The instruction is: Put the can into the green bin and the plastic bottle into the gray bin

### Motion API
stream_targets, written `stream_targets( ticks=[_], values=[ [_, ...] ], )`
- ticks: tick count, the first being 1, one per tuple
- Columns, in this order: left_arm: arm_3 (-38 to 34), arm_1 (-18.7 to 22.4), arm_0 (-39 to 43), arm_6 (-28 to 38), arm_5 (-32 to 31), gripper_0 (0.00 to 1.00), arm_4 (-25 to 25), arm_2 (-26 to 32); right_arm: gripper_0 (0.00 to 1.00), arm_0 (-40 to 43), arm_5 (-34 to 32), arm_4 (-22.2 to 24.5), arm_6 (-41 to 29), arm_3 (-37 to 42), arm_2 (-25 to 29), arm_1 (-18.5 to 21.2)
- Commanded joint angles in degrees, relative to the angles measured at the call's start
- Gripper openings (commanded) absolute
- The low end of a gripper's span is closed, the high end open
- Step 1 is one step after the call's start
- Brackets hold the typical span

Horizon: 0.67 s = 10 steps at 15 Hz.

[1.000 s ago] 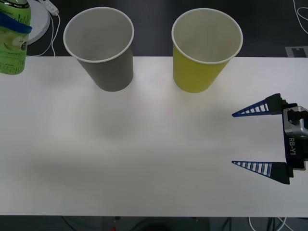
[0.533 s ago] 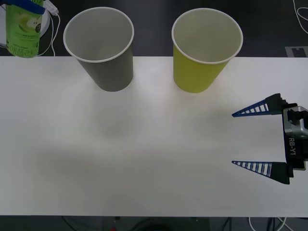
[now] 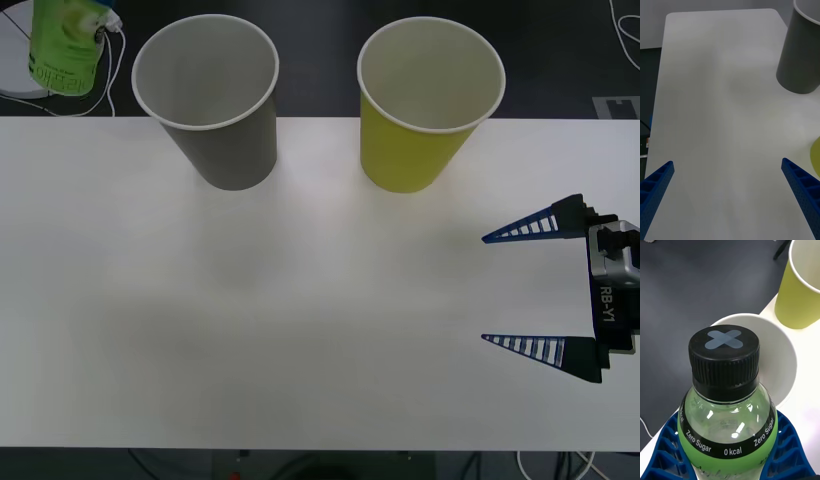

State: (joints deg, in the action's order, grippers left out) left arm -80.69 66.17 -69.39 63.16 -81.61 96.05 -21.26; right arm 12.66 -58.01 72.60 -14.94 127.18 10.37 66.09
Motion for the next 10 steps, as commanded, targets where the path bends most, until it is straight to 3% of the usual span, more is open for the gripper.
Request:
stream_targets(
  ticks=[1,10],
  values=[
    [5.19,-1.75,-6.72,-0.4,0.67,0.0,-0.43,-6.6,1.0,0.0,0.0,0.0,0.0,0.0,0.0,0.0],
    [11.96,-10.36,-9.71,-0.49,1.54,0.0,3.27,-6.86,1.0,0.0,0.0,0.0,0.0,0.0,0.0,0.0]
  ],
)
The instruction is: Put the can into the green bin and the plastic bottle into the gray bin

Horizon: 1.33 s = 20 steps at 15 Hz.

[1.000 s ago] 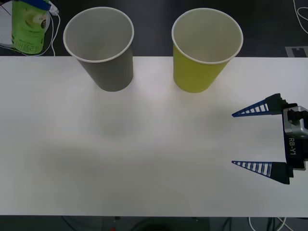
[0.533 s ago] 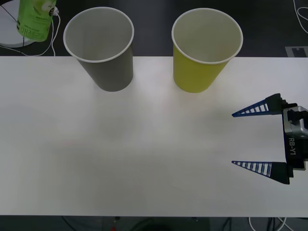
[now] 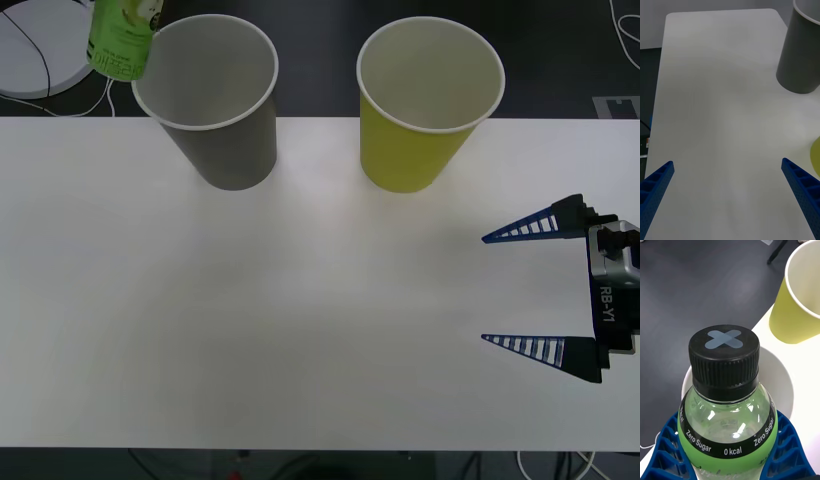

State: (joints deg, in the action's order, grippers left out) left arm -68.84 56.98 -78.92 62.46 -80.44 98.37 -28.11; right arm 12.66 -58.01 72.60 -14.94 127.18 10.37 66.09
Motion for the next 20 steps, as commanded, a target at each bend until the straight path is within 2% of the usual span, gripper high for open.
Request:
stream_targets(
  ticks=[1,10,11,13,14,20],
  values=[
    [0.11,-1.79,-0.36,0.38,0.37,0.0,1.48,-0.02,1.0,0.0,0.0,0.0,0.0,0.0,0.0,0.0],
    [0.11,-5.13,-1.41,1.52,0.99,0.0,4.99,-0.02,1.0,0.0,0.0,0.0,0.0,0.0,0.0,0.0],
    [0.11,-5.22,-1.41,1.52,1.08,0.05,4.99,0.07,1.0,0.0,0.0,0.0,0.0,0.0,0.0,0.0],
    [0.11,-5.39,-1.41,1.34,1.16,0.8,4.99,0.07,1.0,0.0,0.0,0.0,0.0,0.0,0.0,0.0],
    [0.11,-5.48,-1.41,1.34,1.16,1.0,4.9,-0.02,1.0,0.0,0.0,0.0,0.0,0.0,0.0,0.0],
    [0.11,-5.83,-1.41,1.43,1.34,1.0,4.99,-0.02,1.0,0.0,0.0,0.0,0.0,0.0,0.0,0.0]
  ],
)
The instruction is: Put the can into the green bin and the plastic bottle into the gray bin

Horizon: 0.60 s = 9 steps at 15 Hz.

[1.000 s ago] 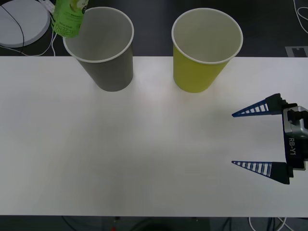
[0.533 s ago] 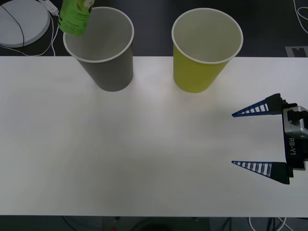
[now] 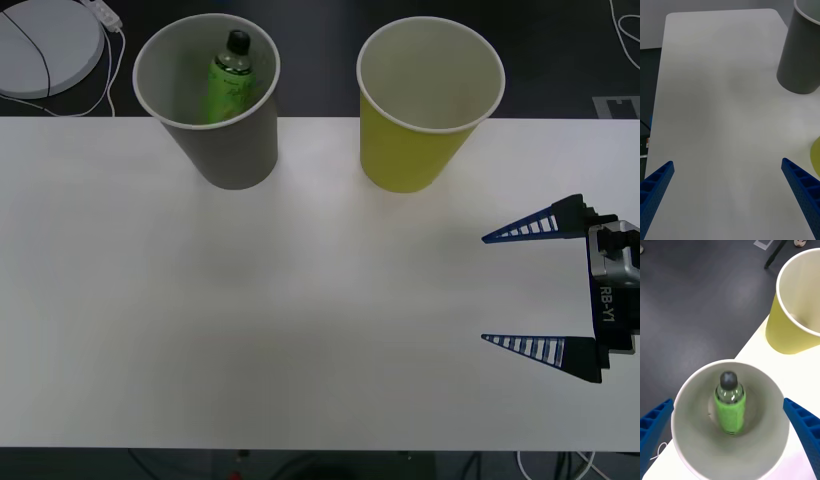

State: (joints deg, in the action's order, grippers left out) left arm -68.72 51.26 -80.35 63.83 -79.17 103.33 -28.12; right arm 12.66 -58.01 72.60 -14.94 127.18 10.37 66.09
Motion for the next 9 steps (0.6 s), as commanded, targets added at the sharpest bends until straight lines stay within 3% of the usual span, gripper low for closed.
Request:
stream_targets(
  ticks=[1,9],
  values=[
    [-0.01,-0.2,0.01,0.06,0.07,1.0,0.03,-0.01,1.0,0.0,0.0,0.0,0.0,0.0,0.0,0.0],
    [-1.68,1.47,0.1,-0.2,0.07,1.0,-1.11,-1.41,1.0,0.0,0.0,0.0,0.0,0.0,0.0,0.0]
  ],
)
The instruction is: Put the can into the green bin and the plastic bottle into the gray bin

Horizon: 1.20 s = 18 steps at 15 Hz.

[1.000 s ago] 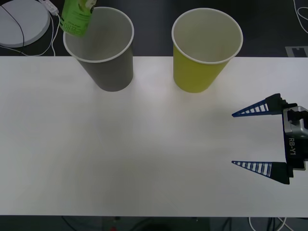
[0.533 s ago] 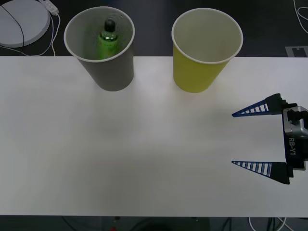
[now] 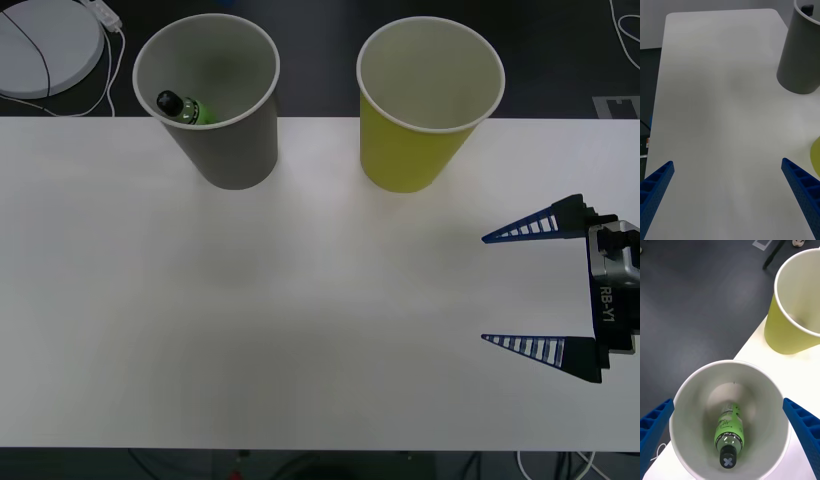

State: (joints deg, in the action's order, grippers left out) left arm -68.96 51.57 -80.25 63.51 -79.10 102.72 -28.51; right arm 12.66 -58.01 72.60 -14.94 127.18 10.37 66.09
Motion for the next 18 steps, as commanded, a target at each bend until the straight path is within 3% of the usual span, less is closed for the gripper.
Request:
stream_targets(
  ticks=[1,4,9,14,18],
  values=[
    [-2.67,2.31,-0.08,0.38,0.0,1.0,-0.95,-1.9,1.0,0.0,0.0,0.0,0.0,0.0,0.0,0.0],
    [-6.53,5.29,1.33,1.35,0.44,1.0,-2.62,-3.04,1.0,0.0,0.0,0.0,0.0,0.0,0.0,0.0],
    [-17.08,12.15,9.15,5.48,6.77,1.0,-7.36,-3.04,1.0,0.0,0.0,0.0,0.0,0.0,0.0,0.0],
    [-23.94,20.5,17.33,4.43,15.21,1.0,-15.36,-3.04,1.0,0.0,0.0,0.0,0.0,0.0,0.0,0.0],
    [-29.03,25.42,23.74,2.67,20.65,1.0,-17.82,-1.99,1.0,0.0,0.0,0.0,0.0,0.0,0.0,0.0]
  ],
)
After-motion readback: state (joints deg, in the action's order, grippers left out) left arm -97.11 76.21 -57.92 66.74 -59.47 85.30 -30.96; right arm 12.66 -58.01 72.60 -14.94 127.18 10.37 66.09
